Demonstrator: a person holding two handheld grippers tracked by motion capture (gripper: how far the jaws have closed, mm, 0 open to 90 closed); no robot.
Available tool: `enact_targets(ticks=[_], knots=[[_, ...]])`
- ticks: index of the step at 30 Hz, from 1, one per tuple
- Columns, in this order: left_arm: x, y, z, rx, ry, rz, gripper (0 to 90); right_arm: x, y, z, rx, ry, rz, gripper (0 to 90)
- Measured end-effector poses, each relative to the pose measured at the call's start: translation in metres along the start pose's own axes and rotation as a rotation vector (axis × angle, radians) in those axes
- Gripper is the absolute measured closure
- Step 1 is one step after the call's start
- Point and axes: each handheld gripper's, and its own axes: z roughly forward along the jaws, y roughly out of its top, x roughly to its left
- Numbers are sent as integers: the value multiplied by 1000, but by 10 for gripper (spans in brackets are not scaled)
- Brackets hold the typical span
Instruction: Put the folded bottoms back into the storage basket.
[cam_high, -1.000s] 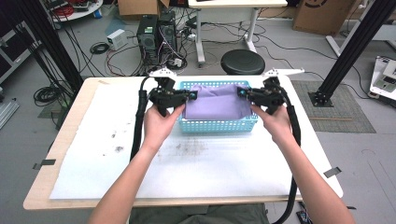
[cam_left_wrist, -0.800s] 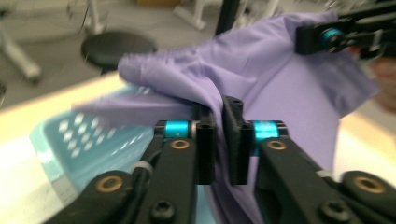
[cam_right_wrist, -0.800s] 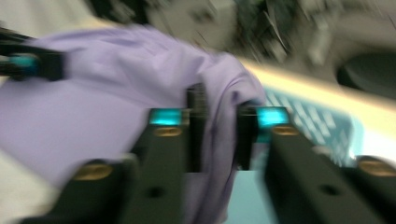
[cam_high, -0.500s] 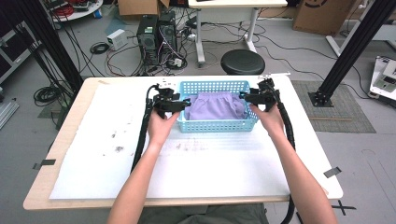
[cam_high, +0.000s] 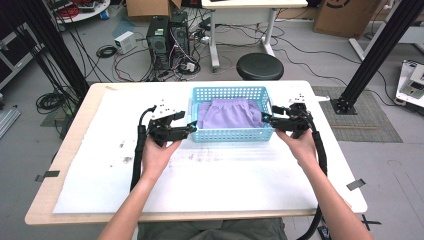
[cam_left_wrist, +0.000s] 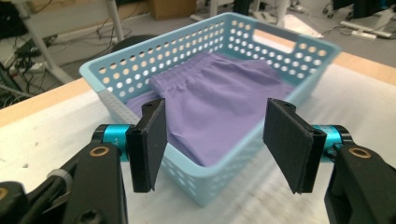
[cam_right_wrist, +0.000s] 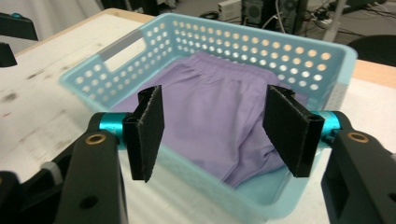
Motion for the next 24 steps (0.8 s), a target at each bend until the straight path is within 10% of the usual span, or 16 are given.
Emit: enact_targets(ticks=[10, 24], knots=[[-20, -21, -26, -18, -53, 25, 344, 17, -30, -19, -26, 59, -25, 318], [-15, -50, -35, -42, -42, 6, 298, 29, -76, -20, -28, 82, -49, 231]])
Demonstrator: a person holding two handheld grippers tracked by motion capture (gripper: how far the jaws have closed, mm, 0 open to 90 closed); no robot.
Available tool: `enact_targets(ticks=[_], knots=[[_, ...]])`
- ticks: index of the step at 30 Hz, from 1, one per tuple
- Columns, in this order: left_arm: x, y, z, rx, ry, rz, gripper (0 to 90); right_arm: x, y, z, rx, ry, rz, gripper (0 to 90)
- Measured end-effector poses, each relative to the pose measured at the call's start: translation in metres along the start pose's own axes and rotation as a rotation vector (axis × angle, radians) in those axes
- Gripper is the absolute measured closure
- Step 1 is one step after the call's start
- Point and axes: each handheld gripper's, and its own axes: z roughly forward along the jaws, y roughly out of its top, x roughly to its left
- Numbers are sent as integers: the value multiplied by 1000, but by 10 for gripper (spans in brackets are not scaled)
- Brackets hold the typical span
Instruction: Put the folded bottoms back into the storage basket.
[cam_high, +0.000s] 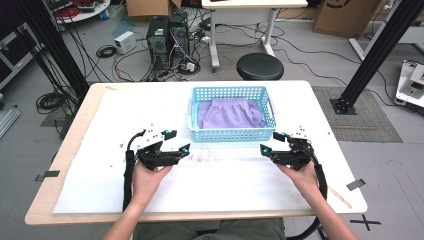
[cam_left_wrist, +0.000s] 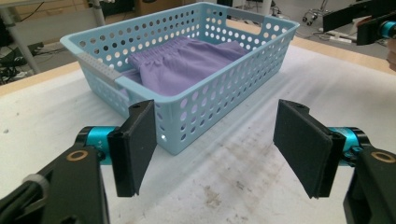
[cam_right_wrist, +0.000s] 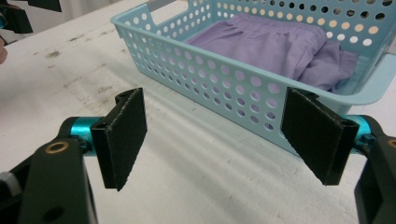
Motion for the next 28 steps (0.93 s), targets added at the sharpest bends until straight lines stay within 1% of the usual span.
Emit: enact_targets(ticks=[1, 3, 6, 8, 10, 11, 12, 13, 14, 15, 17, 19, 20, 21, 23, 26, 28], knots=[[0, -1, 0, 1, 1, -5, 288, -1, -1, 0, 0, 0, -5, 228], [-1, -3, 2, 7, 3, 0, 284, -1, -3, 1, 1, -1, -5, 224], [-4, -5, 3, 11, -1, 5, 277, -1, -7, 4, 17, -6, 0, 221], [-6, -5, 3, 8, -9, 11, 270, 0, -9, 5, 17, -2, -5, 221], [-8, -5, 3, 4, -7, 16, 269, 1, -9, 5, 18, -4, -13, 221], [-8, -5, 2, 6, -10, 23, 269, 0, -9, 5, 12, -1, -26, 221], [-9, -5, 3, 2, -7, 21, 269, 0, -9, 5, 10, -1, -26, 221], [-9, -5, 3, 3, -8, 22, 269, 1, -9, 5, 14, -2, -12, 221], [-8, -5, 3, 8, -7, 26, 269, 0, -10, 5, 14, -2, -14, 221], [-8, -6, 3, 8, -4, 20, 269, 0, -10, 5, 15, -1, -12, 221], [-7, -7, 4, 9, -2, 23, 269, -1, -11, 5, 16, -3, -16, 221], [-7, -8, 5, 9, -1, 21, 269, -2, -11, 5, 20, -5, -11, 221], [-7, -8, 5, 8, 0, 19, 269, -3, -11, 6, 16, -2, -20, 221], [-6, -8, 6, 9, 3, 19, 269, -3, -11, 6, 18, -3, -8, 221], [-6, -9, 6, 12, 4, 17, 269, -4, -11, 7, 19, -4, -4, 221], [-5, -9, 6, 19, 7, 16, 269, -5, -11, 8, 24, -2, -4, 221], [-5, -9, 7, 15, 6, 11, 269, -6, -12, 8, 24, -1, -6, 221]])
